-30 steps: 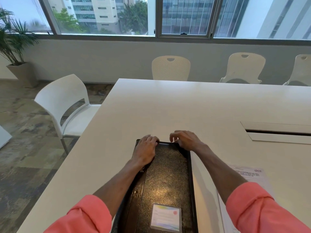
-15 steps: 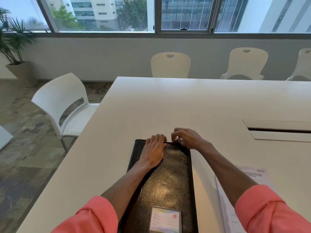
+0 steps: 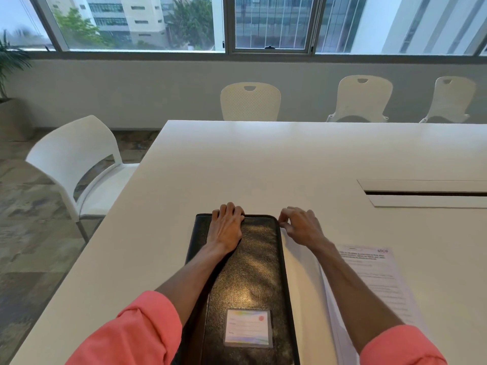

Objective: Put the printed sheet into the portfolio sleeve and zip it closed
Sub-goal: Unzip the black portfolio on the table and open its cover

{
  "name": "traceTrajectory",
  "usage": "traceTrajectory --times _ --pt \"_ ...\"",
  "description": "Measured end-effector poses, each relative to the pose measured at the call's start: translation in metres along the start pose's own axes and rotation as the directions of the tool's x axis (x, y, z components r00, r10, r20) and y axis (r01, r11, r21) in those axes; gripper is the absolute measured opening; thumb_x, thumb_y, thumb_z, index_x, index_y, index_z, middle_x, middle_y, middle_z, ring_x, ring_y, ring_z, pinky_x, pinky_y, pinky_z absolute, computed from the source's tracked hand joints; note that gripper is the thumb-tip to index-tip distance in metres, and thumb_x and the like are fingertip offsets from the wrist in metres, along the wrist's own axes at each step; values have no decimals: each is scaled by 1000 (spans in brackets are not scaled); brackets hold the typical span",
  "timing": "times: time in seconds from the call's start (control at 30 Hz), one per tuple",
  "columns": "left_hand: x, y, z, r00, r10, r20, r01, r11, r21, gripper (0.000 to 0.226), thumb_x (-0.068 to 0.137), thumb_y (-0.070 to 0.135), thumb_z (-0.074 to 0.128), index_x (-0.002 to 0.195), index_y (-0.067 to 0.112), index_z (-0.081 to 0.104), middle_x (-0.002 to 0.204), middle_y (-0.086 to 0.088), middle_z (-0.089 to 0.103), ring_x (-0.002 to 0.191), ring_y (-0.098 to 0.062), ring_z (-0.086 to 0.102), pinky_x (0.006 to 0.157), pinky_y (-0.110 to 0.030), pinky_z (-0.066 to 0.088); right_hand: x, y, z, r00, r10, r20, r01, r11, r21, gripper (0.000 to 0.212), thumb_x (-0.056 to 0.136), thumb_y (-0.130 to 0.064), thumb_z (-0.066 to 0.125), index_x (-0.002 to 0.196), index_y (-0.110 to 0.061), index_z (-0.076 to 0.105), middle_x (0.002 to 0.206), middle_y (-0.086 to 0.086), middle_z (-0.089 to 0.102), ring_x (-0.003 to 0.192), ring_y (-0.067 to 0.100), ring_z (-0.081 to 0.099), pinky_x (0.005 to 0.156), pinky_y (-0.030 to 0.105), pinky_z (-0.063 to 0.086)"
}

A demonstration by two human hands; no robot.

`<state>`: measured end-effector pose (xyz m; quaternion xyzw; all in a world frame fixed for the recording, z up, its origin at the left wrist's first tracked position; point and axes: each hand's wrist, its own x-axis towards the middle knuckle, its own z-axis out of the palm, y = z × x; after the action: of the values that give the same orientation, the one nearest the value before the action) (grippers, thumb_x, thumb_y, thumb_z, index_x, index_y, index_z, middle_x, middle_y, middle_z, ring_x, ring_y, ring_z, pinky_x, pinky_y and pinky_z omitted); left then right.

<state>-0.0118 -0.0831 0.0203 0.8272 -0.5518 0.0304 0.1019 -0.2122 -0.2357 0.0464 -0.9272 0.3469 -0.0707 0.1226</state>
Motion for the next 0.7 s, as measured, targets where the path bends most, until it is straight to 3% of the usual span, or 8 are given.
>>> traceTrajectory --times 0.37,0.7 --pt "-6 10 -9 998 -70 7 69 996 62 28 116 24 39 139 18 53 138 -5 52 128 -23 52 114 -42 40 -63 -10 14 996 89 -16 -89 996 8 3 103 -27 69 105 -27 71 111 -8 74 111 18 67 105 45 44" --pt "-12 21 -13 994 -113 -11 113 994 7 31 117 27 39 141 14 53 142 -8 54 133 -26 51 116 -44 39 -109 -17 22 991 122 -49 -120 992 50 4 101 -30 72 105 -28 72 107 -10 75 104 15 68 103 44 51"
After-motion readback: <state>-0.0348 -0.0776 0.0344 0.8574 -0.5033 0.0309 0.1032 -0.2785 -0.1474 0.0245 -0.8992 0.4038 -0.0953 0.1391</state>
